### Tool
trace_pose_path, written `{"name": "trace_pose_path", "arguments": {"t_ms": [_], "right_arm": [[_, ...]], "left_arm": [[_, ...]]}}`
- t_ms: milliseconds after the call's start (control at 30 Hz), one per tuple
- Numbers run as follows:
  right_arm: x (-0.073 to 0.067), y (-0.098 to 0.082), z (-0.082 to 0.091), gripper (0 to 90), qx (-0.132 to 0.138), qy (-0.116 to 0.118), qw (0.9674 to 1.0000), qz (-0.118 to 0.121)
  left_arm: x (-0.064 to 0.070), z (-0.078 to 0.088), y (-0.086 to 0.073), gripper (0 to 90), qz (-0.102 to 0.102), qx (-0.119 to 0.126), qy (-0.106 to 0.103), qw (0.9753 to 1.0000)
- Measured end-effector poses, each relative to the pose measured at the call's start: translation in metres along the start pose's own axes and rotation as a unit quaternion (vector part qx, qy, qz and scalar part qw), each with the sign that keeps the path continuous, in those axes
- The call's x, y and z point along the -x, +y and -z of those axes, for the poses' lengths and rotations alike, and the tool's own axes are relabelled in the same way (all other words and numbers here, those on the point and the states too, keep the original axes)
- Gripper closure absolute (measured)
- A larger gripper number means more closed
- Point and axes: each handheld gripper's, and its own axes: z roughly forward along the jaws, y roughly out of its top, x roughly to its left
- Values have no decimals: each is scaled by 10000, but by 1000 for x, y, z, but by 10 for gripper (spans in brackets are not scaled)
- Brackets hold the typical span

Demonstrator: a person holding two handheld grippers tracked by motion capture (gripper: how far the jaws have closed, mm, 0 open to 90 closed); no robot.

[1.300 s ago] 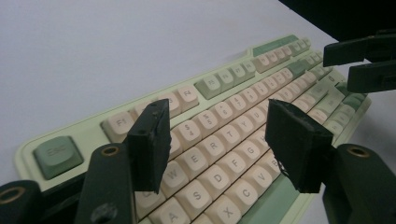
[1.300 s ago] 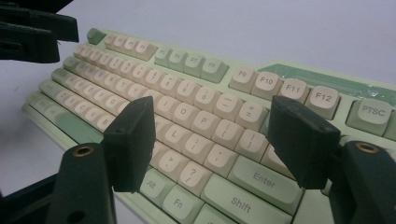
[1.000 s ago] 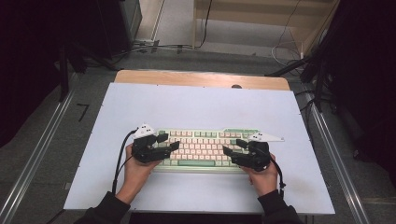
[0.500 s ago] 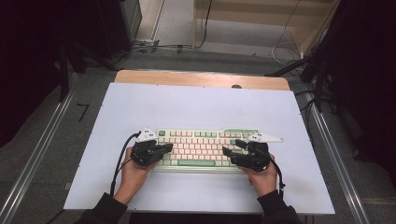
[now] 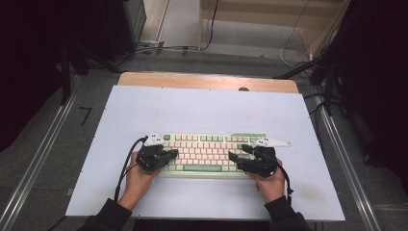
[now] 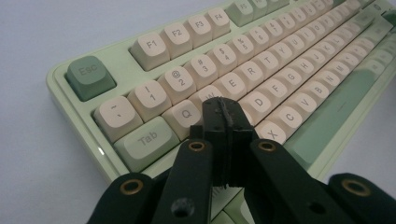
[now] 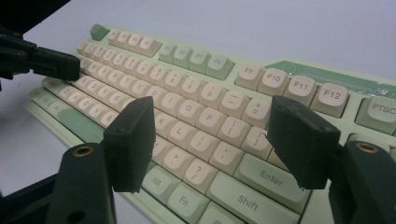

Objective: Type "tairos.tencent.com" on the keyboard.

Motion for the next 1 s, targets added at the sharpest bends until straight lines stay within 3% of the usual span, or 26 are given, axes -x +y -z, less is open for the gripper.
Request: {"name": "trace_pose_path", "arguments": {"t_ms": [33, 100, 133, 167, 267, 367, 467, 633, 767, 900, 1000], "right_arm": [[0, 0, 0, 306, 10, 1, 10000, 11], [0, 0, 1, 307, 41, 2, 10000, 10], [0, 0, 1, 307, 54, 15, 10000, 10], [0, 0, 2, 307, 56, 13, 10000, 0], [1, 0, 1, 307, 48, 12, 10000, -1], [-1, 1, -1, 307, 37, 22, 10000, 35], [-2, 2, -3, 307, 22, 21, 10000, 68], [-3, 4, -7, 345, -19, 53, 9999, 119], [-7, 6, -8, 522, 4, 206, 9995, 239], [-11, 10, -14, 740, 15, 332, 9989, 321], [-15, 12, -24, 837, -94, 360, 9986, 376]], "left_arm": [[0, 3, 1, 888, 37, 86, -54, 9999], [0, 6, 1, 777, 108, 224, -121, 9996], [0, 10, 2, 707, 170, 384, -171, 9990], [0, 17, 2, 637, 320, 733, -236, 9965], [-2, 20, 1, 415, 444, 933, -186, 9945], [-6, 20, -1, 302, 627, 1003, -61, 9930], [-8, 20, -2, 266, 719, 993, -2, 9925], [-5, 20, -2, 290, 629, 1009, 91, 9929], [-2, 18, -2, 266, 613, 978, 174, 9932], [-1, 15, -2, 255, 616, 905, 108, 9939], [0, 16, -2, 252, 615, 934, 80, 9937]]}}
